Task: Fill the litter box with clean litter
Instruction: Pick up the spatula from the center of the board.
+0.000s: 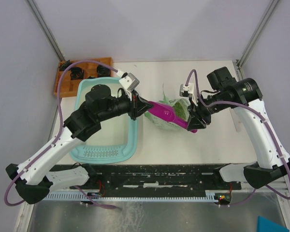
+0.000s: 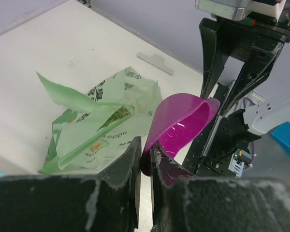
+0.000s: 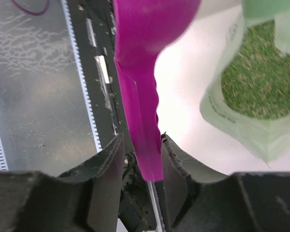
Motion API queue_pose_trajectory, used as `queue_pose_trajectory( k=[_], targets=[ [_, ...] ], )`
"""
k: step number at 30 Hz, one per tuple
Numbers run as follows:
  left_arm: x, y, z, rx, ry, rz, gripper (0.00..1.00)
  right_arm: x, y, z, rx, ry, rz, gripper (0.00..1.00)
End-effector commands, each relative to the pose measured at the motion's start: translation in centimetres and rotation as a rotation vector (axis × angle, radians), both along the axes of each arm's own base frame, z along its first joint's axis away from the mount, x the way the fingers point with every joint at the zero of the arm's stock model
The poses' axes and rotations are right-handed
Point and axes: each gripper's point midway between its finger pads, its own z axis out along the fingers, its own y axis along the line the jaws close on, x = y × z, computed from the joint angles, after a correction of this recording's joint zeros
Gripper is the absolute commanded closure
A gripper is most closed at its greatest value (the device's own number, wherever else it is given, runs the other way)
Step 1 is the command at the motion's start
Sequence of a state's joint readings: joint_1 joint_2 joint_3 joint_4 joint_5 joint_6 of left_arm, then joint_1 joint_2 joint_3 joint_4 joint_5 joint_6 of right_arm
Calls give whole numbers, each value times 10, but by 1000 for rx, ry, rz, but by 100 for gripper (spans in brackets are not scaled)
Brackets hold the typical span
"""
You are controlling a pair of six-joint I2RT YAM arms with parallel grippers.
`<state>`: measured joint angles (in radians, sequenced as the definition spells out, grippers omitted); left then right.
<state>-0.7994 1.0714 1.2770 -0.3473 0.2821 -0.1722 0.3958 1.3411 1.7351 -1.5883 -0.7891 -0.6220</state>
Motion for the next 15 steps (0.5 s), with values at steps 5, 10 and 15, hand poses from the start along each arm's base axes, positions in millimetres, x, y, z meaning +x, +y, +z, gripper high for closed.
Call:
queue_pose_trajectory(
  k=[5,10,15],
  targets=[
    [19,19,16,-97,-14,175,97,34,-17,5,-94,-141,-206,48],
    [31,27,30,-200,4,280,97,56,-17,23,-85,-183,-313,43],
    [42,32,48,-317,17,359,97,101,-19,42,-61,-202,-485,42]
  ],
)
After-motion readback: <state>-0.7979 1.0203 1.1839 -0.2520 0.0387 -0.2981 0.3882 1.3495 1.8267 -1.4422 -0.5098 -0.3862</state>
